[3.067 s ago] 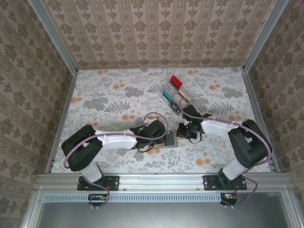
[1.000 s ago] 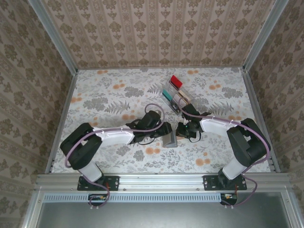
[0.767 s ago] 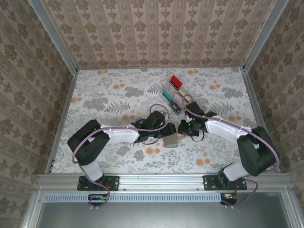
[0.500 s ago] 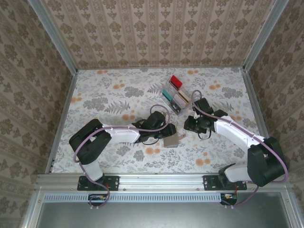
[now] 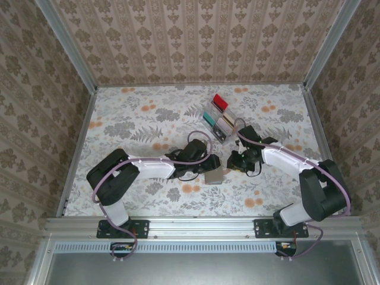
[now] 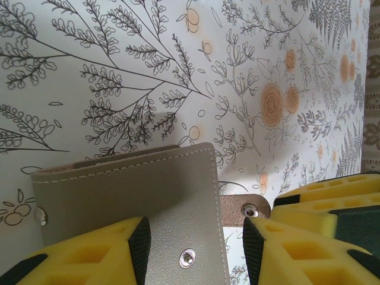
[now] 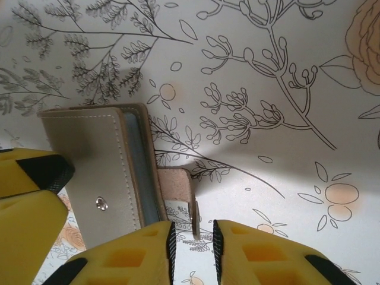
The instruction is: Put the credit cards into the card holder
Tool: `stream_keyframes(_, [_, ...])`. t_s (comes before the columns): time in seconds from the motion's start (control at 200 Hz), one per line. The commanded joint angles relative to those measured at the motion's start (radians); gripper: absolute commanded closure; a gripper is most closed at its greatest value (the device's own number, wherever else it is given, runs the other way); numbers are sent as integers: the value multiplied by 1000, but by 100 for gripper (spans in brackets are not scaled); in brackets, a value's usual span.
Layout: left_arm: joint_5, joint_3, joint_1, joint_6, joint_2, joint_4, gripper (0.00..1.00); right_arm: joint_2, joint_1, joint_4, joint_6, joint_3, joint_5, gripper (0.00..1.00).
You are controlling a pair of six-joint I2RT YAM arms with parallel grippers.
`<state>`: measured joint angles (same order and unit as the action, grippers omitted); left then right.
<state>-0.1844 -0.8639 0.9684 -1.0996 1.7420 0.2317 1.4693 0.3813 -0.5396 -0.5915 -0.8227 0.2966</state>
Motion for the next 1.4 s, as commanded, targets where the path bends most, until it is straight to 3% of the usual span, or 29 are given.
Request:
stream_keyframes(0.0, [-7,-9,6,-6,19,-1,52,26,-2,-2,24,3,13,79])
stream_keyframes(0.215, [-7,-13,5,-4,17,-5,52,14,-2,36,23,14,20,86])
stream_keyframes(0.8, [-10,-21,4,1,21,-5,52,33,-2,33,30,11,27,82])
stream_keyframes(1.09, [-13,-21,6,1,22,-5,52,10,-2,38,26,11,38,95])
stream_keyframes(1.395, [-17,-14,8,-14,58,19,52,-30,-2,122,-18,24,177,100])
